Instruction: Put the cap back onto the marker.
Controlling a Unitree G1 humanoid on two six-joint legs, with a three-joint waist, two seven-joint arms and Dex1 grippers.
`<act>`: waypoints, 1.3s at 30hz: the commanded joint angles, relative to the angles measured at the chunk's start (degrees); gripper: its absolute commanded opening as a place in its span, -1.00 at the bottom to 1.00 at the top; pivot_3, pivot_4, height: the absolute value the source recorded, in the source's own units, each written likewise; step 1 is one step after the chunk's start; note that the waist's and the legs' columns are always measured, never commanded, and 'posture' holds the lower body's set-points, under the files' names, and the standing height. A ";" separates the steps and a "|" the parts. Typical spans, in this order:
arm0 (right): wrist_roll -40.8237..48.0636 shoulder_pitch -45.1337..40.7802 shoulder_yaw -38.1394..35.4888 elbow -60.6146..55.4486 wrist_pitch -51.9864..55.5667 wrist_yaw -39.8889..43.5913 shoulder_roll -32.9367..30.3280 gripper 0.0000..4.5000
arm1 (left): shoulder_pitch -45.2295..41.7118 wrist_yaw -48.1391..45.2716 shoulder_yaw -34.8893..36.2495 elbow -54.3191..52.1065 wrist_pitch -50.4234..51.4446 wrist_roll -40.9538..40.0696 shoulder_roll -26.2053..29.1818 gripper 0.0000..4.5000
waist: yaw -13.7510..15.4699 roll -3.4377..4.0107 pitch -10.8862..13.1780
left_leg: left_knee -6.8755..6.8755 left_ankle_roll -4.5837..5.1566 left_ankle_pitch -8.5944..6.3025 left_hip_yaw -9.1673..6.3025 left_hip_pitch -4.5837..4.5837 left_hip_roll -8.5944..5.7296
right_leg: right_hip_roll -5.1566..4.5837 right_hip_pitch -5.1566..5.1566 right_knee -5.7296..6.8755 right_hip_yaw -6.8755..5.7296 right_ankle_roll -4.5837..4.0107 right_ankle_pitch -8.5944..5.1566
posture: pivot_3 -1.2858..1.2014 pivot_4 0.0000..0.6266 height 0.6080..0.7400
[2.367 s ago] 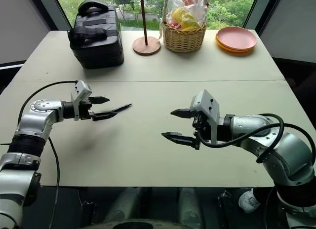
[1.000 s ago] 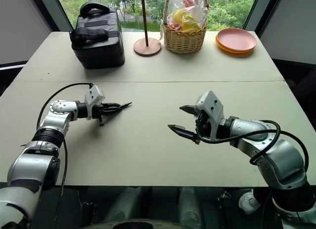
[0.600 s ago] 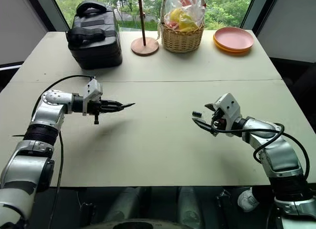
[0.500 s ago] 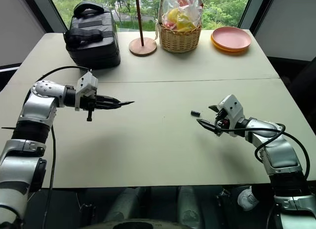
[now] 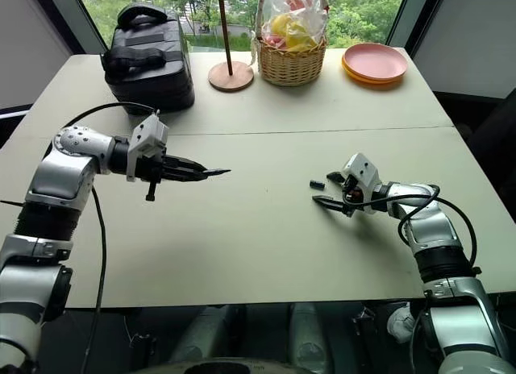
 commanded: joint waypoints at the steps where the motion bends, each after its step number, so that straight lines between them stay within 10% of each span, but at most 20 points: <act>1: -0.89 -1.78 0.26 2.39 -1.39 1.21 1.08 0.76 | -0.03 1.03 1.15 -2.61 0.51 -1.50 0.92 -0.98 | -0.01 0.00 0.00 | 0.00 -0.01 0.01 0.00 0.01 0.00 | 0.00 -0.01 0.02 0.00 0.00 0.00 | 0.03 -0.52 1.00; 6: -0.97 -2.65 0.32 5.04 -1.28 3.81 1.80 0.17 | 0.85 2.16 1.35 -3.73 0.83 -2.00 1.01 -1.00 | -0.05 0.00 0.00 | 0.00 -0.03 0.02 0.01 0.07 0.00 | 0.00 -0.02 0.14 0.04 -0.01 -0.01 | 0.03 -0.52 1.00; 11: -1.61 -3.12 0.45 7.27 -2.19 4.61 2.12 -0.98 | 0.79 2.97 1.21 -3.41 0.47 -2.21 1.15 -1.00 | -0.02 0.00 0.00 | 0.00 -0.04 0.02 0.01 0.10 0.00 | 0.01 -0.01 0.17 0.05 -0.02 -0.01 | 0.03 -0.52 1.00; 39: -8.95 -16.59 8.49 -11.12 2.53 10.63 -1.79 -0.98 | -16.80 0.60 -5.43 29.89 -21.85 5.26 -15.03 -1.00 | 0.15 -0.03 0.03 | 0.02 -0.10 0.07 0.15 -0.10 -0.03 | -0.01 -0.31 0.30 0.13 -0.01 0.00 | 0.03 -0.52 1.00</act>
